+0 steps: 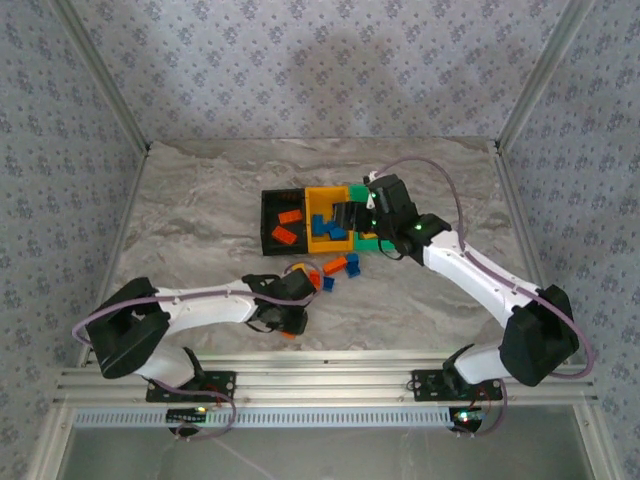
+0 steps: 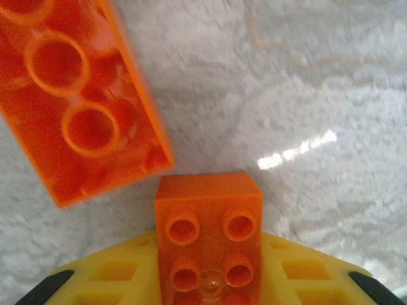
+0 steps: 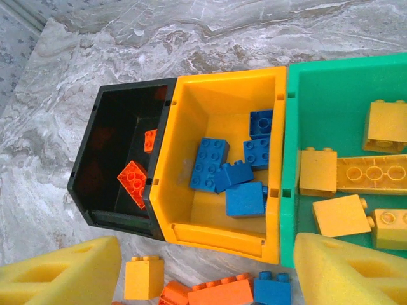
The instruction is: Sort the legos into containers by color
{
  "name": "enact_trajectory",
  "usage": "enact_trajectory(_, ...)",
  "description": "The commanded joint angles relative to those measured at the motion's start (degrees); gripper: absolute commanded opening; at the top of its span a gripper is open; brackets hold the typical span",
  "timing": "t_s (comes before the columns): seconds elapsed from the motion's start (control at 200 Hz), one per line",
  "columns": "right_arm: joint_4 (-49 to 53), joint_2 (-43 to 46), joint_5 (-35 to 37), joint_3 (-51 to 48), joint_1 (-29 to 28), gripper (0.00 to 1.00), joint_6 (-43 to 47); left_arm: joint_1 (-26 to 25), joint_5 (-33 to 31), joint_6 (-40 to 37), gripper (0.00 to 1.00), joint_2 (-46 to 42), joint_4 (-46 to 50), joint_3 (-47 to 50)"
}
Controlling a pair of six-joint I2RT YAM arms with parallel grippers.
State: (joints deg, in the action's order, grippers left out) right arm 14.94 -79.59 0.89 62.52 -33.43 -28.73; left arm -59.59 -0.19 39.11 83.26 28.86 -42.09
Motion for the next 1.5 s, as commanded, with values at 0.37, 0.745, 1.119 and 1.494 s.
enact_trajectory(0.37,0.1,4.7,0.0,-5.6,1.3,0.74,-2.4,10.1,-4.9,-3.1,0.32,-18.1,8.7,-7.9)
enact_trajectory(0.745,1.6,8.7,1.2,-10.7,1.2,0.74,-3.4,26.6,-8.0,-12.8,0.34,7.5,-5.5,-27.3)
enact_trajectory(1.119,2.0,11.5,1.5,-13.6,1.3,0.75,-4.6,29.1,-5.4,-12.6,0.71,16.9,-5.3,-38.0)
enact_trajectory(1.494,0.5,11.2,0.6,-14.7,1.9,0.75,-4.7,19.1,-4.9,-9.6,0.82,-4.9,-2.0,-19.4)
